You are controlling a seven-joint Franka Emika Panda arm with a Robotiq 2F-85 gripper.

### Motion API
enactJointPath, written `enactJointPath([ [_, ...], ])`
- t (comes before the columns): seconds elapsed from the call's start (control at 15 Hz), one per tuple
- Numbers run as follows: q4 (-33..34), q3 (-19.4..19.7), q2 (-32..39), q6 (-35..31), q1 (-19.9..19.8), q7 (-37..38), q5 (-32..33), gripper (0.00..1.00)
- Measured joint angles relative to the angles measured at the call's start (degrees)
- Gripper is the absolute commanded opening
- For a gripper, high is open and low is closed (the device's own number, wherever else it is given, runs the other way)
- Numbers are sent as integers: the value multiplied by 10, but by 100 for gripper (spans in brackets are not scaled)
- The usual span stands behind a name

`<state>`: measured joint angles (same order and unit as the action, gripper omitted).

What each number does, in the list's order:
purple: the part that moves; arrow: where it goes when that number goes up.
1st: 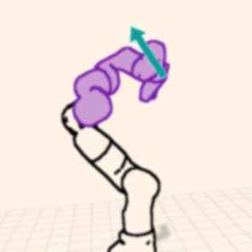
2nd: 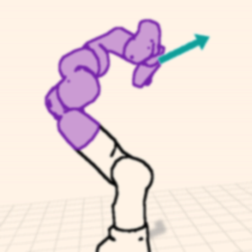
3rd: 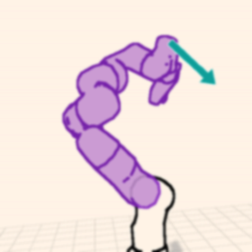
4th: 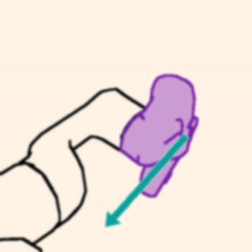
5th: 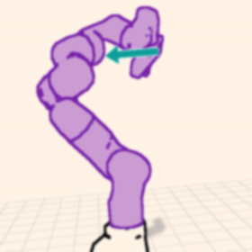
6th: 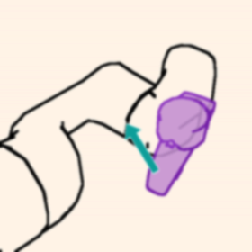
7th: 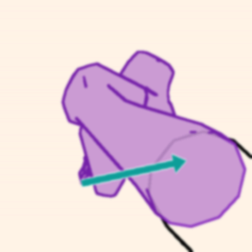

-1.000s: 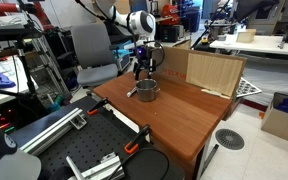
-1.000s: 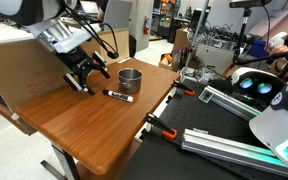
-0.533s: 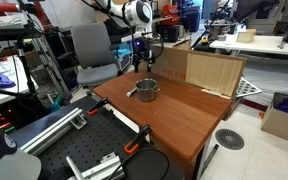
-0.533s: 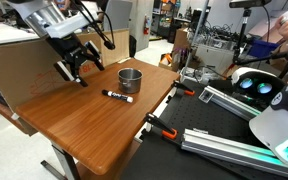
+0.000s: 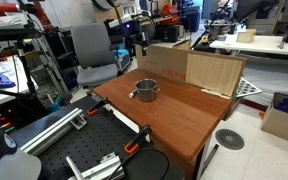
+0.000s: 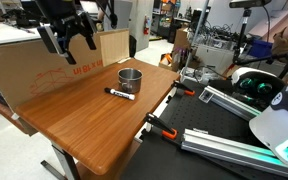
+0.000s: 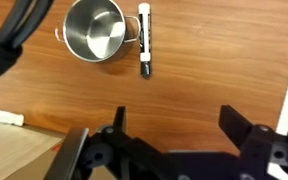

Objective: Take the marker from the pot and put it on the table

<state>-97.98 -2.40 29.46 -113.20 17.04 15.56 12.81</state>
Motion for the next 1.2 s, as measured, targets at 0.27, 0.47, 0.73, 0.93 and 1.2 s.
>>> enactJointPath([
  [0.27,-134,-3,-115,-85,-2,0,16,100],
  [0.47,-172,-3,-139,-110,-3,0,17,100],
  [0.73,-174,-3,-139,-116,-4,0,18,100],
  [0.93,-174,-3,-139,-117,-4,0,18,100],
  [1.2,-174,-3,-139,-117,-4,0,18,100],
])
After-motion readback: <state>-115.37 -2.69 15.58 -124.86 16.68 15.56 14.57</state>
